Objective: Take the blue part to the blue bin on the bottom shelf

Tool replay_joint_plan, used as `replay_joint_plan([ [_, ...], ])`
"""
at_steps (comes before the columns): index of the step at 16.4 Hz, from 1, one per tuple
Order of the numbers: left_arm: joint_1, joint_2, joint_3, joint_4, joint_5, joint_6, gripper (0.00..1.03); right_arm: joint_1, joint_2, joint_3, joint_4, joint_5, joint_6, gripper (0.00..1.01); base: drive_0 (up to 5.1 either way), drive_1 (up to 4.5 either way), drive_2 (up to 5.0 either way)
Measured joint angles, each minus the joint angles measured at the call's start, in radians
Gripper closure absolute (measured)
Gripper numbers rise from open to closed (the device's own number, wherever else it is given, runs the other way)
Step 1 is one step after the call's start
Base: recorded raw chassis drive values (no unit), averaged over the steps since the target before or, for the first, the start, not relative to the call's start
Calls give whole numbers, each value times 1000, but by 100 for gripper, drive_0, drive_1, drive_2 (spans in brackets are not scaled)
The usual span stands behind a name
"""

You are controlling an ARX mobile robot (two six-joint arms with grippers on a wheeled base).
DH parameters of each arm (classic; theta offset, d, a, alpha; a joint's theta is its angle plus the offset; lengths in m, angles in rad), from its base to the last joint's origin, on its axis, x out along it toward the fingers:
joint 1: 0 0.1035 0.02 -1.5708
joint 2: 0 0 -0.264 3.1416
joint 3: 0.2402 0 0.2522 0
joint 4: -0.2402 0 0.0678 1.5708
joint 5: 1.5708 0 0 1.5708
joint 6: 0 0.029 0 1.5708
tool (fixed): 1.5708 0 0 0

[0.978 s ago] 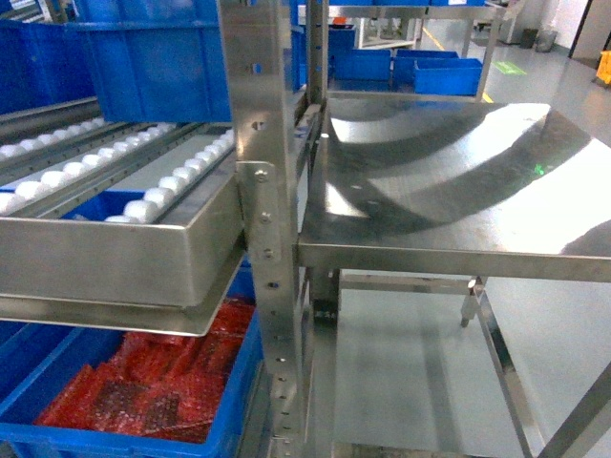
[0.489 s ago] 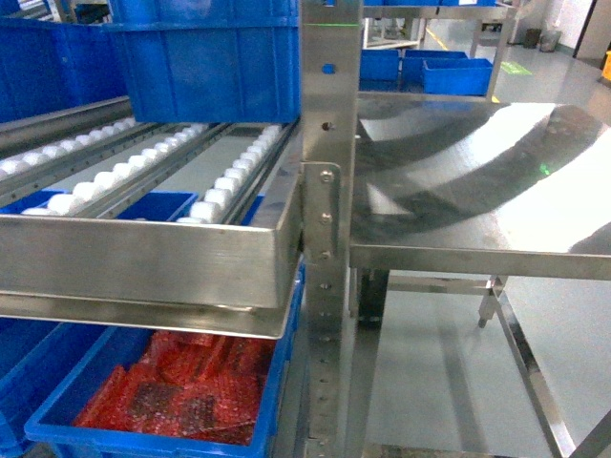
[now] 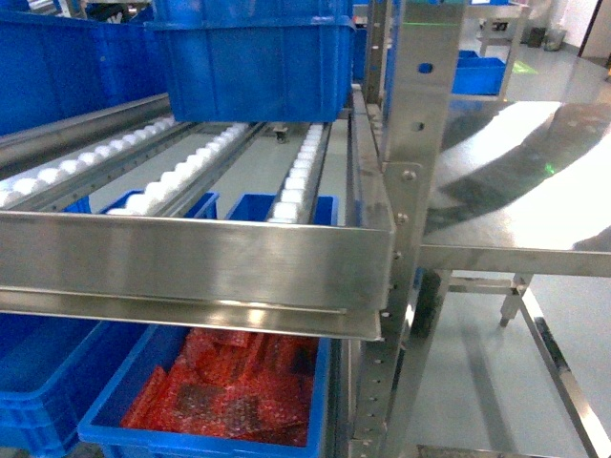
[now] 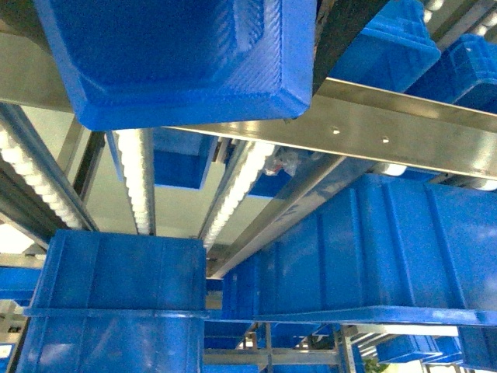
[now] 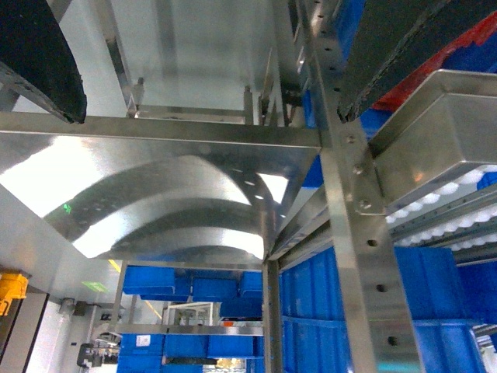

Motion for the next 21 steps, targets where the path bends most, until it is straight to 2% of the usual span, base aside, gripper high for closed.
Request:
replay_joint_plan([
  [21,2,0,0,-2,-9,0,59,0,0,0,0,-4,0,3,-496,245,245],
])
